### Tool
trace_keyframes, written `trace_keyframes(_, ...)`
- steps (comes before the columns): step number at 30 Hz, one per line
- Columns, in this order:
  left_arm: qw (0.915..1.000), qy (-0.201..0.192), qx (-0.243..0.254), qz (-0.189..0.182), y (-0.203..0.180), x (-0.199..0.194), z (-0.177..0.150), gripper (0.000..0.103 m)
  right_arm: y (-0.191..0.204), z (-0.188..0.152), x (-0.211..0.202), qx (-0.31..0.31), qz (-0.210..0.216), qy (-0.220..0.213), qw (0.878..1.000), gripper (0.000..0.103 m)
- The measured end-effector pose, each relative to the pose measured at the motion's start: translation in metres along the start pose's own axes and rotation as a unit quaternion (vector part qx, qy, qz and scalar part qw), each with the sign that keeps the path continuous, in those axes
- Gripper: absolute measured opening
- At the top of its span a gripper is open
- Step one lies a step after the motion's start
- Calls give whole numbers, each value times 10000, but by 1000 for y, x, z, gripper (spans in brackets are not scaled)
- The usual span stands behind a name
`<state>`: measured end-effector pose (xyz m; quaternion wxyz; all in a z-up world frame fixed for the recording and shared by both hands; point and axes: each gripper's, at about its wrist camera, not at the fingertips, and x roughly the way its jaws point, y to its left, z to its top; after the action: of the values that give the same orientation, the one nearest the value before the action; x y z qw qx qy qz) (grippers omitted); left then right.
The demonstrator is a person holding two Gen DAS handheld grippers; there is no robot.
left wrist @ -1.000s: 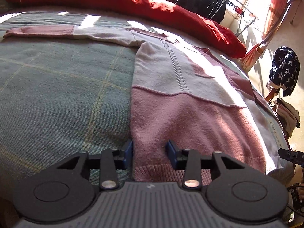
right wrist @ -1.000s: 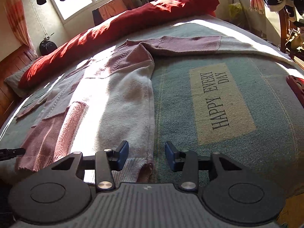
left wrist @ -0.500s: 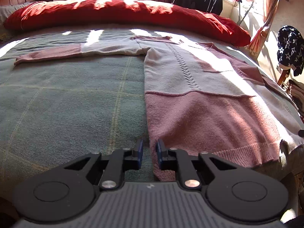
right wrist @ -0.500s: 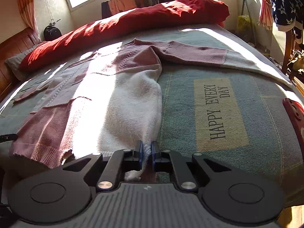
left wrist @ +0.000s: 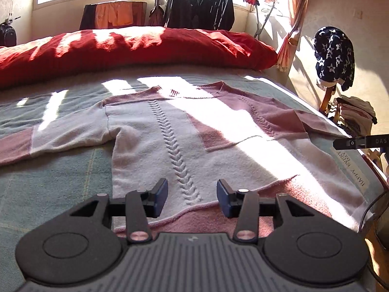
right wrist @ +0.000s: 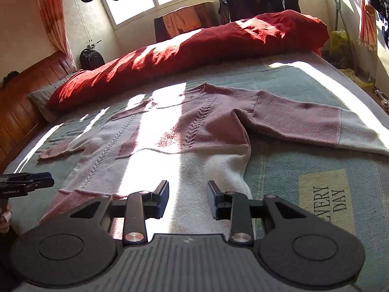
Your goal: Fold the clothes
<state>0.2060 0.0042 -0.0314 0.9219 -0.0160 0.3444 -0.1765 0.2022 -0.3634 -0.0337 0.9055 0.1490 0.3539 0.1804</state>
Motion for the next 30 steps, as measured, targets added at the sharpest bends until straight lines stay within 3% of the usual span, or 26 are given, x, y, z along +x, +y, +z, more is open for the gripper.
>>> trace_keyframes(2,9996,127,-185,-160,2,27,4,46,-12,6,30,421,135,115,9990,38)
trace_keyframes(6,9977,572,-341,98,14,54,-13,47,-38,-13,59,980,-19,472,9941,36)
trace_keyframes(9,9982,556,-230,72,26,37,-31,49,-46,-30,33,891,-92,427,9951,36)
trace_keyframes(12,9976,650,-229,-5,31,25,-28,51,-48,-32,13,763,-255,539,9953,37)
trace_keyframes(15,9983,572,-64,-32,26,22,-7,59,-34,-7,17,308,-302,308,9986,52)
trace_keyframes(17,9990,392,-4,-193,23,28,9,66,-23,11,22,-5,-329,143,9994,55)
trace_keyframes(22,9988,190,-131,-428,13,67,36,66,-5,44,72,-291,-156,66,9994,55)
trace_keyframes(24,9985,366,-202,-358,17,80,31,67,-4,41,94,-363,-224,307,9986,55)
trace_keyframes(26,9985,468,-182,-217,27,80,16,66,-9,30,99,-513,-593,453,9959,55)
trace_keyframes(30,9986,502,-74,-139,43,59,-11,67,-43,8,64,-110,-434,310,9985,49)
